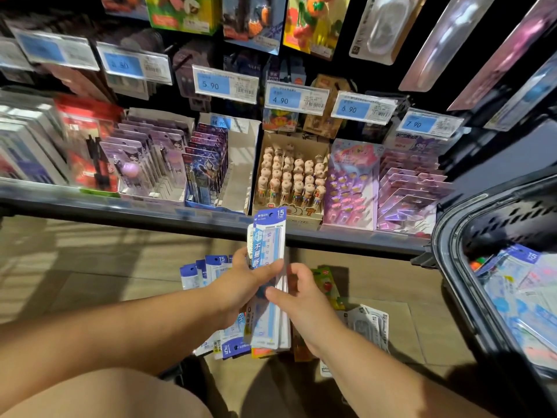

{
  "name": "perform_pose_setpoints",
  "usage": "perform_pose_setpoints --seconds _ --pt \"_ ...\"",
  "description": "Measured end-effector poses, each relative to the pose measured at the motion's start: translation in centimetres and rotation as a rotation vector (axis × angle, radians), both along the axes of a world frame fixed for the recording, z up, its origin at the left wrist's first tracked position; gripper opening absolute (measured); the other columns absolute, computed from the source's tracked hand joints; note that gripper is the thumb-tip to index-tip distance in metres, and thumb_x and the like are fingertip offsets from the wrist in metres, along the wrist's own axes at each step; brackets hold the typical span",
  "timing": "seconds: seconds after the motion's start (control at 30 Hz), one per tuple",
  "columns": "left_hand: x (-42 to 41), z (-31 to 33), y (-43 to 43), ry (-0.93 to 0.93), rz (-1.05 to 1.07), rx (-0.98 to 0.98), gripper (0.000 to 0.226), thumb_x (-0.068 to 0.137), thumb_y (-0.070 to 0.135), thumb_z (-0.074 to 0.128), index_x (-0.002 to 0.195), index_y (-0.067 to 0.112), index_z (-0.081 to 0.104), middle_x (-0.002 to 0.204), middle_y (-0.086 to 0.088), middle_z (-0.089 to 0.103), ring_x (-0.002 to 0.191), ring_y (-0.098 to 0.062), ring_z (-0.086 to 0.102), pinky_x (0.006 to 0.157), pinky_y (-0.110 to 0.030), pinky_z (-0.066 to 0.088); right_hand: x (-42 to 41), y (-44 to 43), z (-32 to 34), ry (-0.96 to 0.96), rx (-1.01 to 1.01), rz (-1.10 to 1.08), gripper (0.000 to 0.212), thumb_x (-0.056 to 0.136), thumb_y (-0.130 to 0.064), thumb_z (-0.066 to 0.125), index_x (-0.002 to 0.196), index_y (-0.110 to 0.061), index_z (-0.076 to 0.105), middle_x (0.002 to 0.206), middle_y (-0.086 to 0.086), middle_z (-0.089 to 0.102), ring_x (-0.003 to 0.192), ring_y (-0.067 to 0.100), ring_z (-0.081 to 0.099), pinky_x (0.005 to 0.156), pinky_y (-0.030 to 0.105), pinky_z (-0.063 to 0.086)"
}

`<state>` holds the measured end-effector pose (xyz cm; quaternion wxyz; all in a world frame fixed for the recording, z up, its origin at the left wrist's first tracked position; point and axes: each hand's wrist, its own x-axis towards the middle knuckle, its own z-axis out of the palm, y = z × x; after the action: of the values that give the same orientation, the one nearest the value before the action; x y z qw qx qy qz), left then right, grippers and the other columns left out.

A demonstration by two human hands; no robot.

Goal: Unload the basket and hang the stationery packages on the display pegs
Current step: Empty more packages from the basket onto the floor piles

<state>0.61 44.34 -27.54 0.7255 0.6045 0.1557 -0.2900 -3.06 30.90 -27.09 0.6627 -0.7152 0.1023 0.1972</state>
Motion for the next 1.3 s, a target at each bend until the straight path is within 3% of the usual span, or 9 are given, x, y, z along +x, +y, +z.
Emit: perform_pose_setpoints --seconds 0.13,0.37,0.47,0.57,0.83,0.93,1.07,1.17,1.3 --pt "0.1 0.1 0.3 0.044 -0.028 -0.049 0.084 0.059 0.047 0.085 0.128 0.027 0.042 0.106 -0.016 0.072 0.092 -0.033 0.072 0.087 -0.052 0.057 0.0 0.2 0.0 0.012 0.069 0.041 0.033 0.094 -0.022 0.064 0.121 -0.032 0.049 0.109 -0.007 0.068 0.093 0.003 0.070 0.079 0.025 0.056" --pt "-0.2 1.1 0.4 0.060 -0.107 -0.055 0.064 0.070 0.036 0.078 0.124 0.018 0.048 0.089 -0.012 0.070 0.078 -0.024 0.069 0.071 -0.037 0.056 0.4 0.2 -0.6 0.106 0.279 -0.106 0.027 0.105 -0.032 0.038 0.125 -0.024 0.054 0.102 0.000 0.074 0.093 0.013 0.072 0.076 0.027 0.053" --pt "0.0 1.1 0.7 0.096 -0.087 -0.045 0.050 0.084 0.024 0.073 0.126 0.013 0.048 0.098 -0.016 0.067 0.083 -0.027 0.068 0.076 -0.041 0.058 0.8 -0.1 -0.6 0.133 0.298 -0.189 0.024 0.102 -0.021 0.047 0.126 -0.022 0.050 0.104 0.007 0.073 0.087 0.016 0.073 0.069 0.028 0.056" --pt "-0.2 1.4 0.7 0.131 -0.113 -0.075 0.038 0.089 0.023 0.065 0.121 0.008 0.051 0.099 -0.018 0.065 0.087 -0.028 0.065 0.083 -0.042 0.056 1.3 -0.4 -0.6 0.142 0.278 -0.197 0.039 0.097 -0.019 0.057 0.134 -0.020 0.045 0.114 0.009 0.070 0.098 0.021 0.071 0.083 0.036 0.057" --pt "-0.4 1.6 0.6 0.262 -0.209 -0.270 0.040 0.093 0.035 0.038 0.097 0.003 0.061 0.072 -0.012 0.060 0.057 -0.021 0.059 0.060 -0.032 0.053 1.2 -0.5 -0.5 0.233 0.353 -0.105 0.035 0.091 -0.026 0.066 0.124 -0.027 0.057 0.114 0.008 0.070 0.107 0.028 0.066 0.088 0.047 0.055" --pt "-0.4 1.3 1.0 0.257 -0.242 -0.314 0.049 0.091 0.044 0.041 0.105 0.006 0.068 0.086 -0.018 0.067 0.070 -0.026 0.065 0.067 -0.037 0.057 1.3 -0.9 -0.6 0.233 0.315 -0.148 0.038 0.087 -0.023 0.071 0.123 -0.025 0.059 0.112 0.009 0.071 0.101 0.028 0.068 0.074 0.041 0.056" --pt "-0.2 1.6 0.6 0.203 -0.262 -0.255 0.046 0.084 0.051 0.049 0.101 0.020 0.079 0.109 -0.017 0.067 0.092 -0.029 0.062 0.086 -0.040 0.053 1.4 -1.3 -0.8 0.216 0.262 -0.149 0.034 0.086 -0.017 0.071 0.119 -0.020 0.062 0.111 0.004 0.071 0.104 0.026 0.067 0.091 0.049 0.055" --pt "-0.2 1.7 0.4 0.207 -0.250 -0.250 0.045 0.085 0.046 0.047 0.100 0.019 0.078 0.095 -0.012 0.071 0.078 -0.023 0.064 0.066 -0.032 0.055 1.4 -1.5 -0.9 0.180 0.212 -0.165 0.034 0.084 -0.015 0.074 0.116 -0.019 0.061 0.108 0.002 0.071 0.101 0.024 0.068 0.087 0.045 0.057" --pt "-0.4 1.7 0.4 0.197 -0.222 -0.173 0.040 0.098 0.043 0.039 0.110 0.016 0.066 0.077 -0.005 0.069 0.066 -0.014 0.058 0.060 -0.025 0.046 1.6 -1.8 -1.2 0.102 0.117 -0.266 0.066 0.074 -0.014 0.083 0.126 -0.025 0.044 0.115 0.001 0.067 0.101 0.021 0.068 0.083 0.039 0.058"
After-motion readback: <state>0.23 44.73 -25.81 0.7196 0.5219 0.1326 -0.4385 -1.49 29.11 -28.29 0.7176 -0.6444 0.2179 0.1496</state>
